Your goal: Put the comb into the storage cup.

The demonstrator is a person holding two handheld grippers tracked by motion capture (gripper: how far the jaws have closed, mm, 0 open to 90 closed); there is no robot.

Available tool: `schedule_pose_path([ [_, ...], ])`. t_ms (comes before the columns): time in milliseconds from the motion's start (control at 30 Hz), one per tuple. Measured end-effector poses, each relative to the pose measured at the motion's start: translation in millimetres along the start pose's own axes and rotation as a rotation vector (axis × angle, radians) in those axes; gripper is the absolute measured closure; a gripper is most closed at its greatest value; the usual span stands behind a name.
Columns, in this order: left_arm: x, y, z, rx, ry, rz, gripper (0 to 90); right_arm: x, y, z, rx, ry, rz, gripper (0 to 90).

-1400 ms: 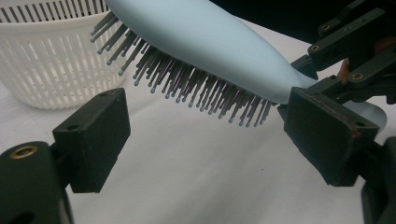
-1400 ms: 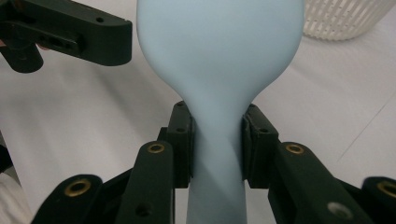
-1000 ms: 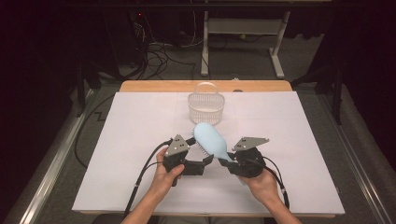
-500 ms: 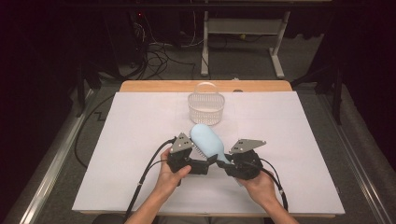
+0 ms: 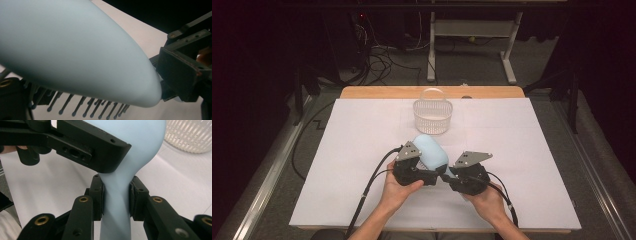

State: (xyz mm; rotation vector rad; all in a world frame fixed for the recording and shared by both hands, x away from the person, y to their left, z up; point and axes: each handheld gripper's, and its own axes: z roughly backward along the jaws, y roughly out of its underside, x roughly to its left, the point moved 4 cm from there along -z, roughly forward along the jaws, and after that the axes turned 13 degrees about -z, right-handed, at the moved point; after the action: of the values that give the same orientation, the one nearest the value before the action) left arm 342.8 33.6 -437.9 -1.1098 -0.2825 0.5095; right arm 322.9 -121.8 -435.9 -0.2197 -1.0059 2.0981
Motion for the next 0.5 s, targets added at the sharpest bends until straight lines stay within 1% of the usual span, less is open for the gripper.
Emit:
schedule_pose_path([
  [67,0.9,0.0,1.2,0.007,0.013,0.006,15.1,-0.3,0.1,-0.4,0.001,0.004,0.0,70.0],
  [200,0.4,0.1,2.3,0.01,0.022,0.012,18.1,0.0,-0.3,-1.1,0.005,0.009,0.004,70.1],
  [333,2.1,0.7,4.1,0.011,0.059,0.019,21.1,-0.6,-0.5,-0.7,0.011,0.014,0.007,70.0],
  [500,2.3,-0.3,5.9,0.004,0.062,0.02,23.7,-0.2,-2.2,-0.5,0.009,0.023,0.013,70.0],
])
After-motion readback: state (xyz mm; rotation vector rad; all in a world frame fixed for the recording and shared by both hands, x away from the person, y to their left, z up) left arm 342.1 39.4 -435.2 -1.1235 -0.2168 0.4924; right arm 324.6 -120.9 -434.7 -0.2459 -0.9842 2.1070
